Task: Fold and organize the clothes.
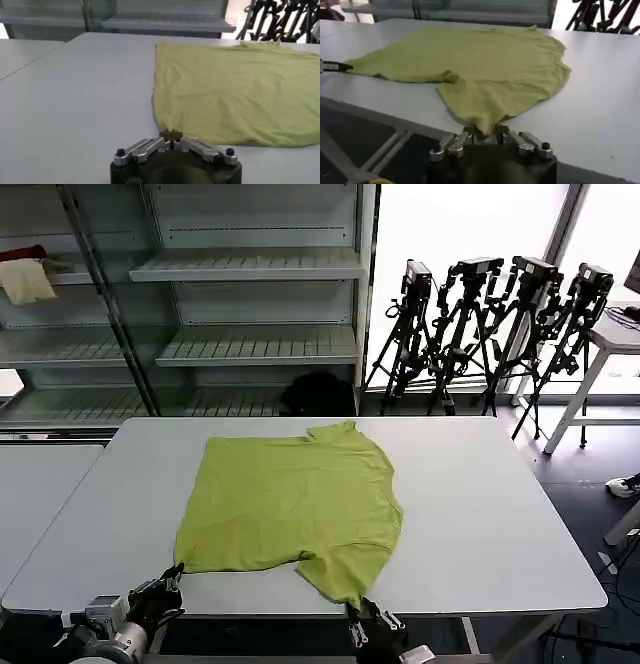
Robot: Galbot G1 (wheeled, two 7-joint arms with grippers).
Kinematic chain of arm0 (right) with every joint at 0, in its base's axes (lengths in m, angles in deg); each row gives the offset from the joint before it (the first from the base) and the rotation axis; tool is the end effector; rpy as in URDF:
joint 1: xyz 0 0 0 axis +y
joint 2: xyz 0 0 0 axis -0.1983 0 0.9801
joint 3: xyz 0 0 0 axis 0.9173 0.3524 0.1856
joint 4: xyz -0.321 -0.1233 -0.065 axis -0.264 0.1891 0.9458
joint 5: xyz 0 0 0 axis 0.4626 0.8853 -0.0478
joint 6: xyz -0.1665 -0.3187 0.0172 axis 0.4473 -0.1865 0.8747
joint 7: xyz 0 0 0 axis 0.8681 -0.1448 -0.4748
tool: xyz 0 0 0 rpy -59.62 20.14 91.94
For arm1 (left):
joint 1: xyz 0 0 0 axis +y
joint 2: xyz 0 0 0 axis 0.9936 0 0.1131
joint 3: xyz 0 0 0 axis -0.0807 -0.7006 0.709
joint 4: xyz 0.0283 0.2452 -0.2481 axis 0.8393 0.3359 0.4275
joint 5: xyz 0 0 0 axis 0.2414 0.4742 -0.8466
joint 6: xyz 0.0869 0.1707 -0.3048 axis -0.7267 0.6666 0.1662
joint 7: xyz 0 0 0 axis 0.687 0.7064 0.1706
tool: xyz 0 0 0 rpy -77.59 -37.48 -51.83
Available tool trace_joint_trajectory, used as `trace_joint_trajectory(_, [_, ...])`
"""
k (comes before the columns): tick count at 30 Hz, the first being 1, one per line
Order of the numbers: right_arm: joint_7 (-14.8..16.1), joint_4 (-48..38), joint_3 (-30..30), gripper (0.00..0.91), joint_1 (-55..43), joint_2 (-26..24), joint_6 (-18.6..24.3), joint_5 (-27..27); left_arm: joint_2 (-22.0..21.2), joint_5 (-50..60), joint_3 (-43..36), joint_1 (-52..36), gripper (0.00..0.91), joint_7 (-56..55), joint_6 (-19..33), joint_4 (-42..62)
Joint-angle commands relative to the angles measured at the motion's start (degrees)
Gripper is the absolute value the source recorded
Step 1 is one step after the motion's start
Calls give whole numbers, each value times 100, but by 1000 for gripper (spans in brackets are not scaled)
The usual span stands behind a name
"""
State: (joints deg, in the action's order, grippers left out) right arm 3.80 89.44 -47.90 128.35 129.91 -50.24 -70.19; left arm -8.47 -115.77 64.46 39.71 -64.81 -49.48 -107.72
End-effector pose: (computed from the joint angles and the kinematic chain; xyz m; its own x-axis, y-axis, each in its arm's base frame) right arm 0.1317 0.0647 -0.2437 -0.7985 -0.3020 0.5208 -0.3434 0.9390 0.0179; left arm 0.1867 0.0933 -0.2491 -0.8385 -0.0138 0.5447 -0.0277 0.9995 -0.0174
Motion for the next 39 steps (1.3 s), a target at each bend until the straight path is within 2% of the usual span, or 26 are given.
trace_joint_trajectory(1, [-104, -107, -7, 0, -93, 60, -18, -288, 6, 30, 14, 16, 20, 23, 17, 17])
trace_joint_trajectory(21, [7, 664, -639, 0, -157, -142, -12, -574, 86, 98, 54, -130, 0, -62, 567, -637])
trace_joint_trajectory(26, [346, 630, -864, 0, -336, -165, 13, -567, 136, 91, -12, -310, 0, -97, 554, -593])
trace_joint_trajectory(29, [626, 457, -975, 0, -496, -238, 262, -511, 142, 74, -82, -517, 0, -138, 550, -487])
trace_joint_trajectory(31, [821, 313, -1046, 0, -586, -286, 475, -455, 138, 46, -121, -667, 0, -157, 554, -398])
trace_joint_trajectory(33, [1115, 127, -1166, 0, -666, -330, 870, -383, 129, 24, -154, -810, 0, -166, 573, -307])
trace_joint_trajectory(39, [1626, -246, -1250, 0, -882, -393, 1613, -191, 105, -34, -264, -1225, 0, -200, 588, -39])
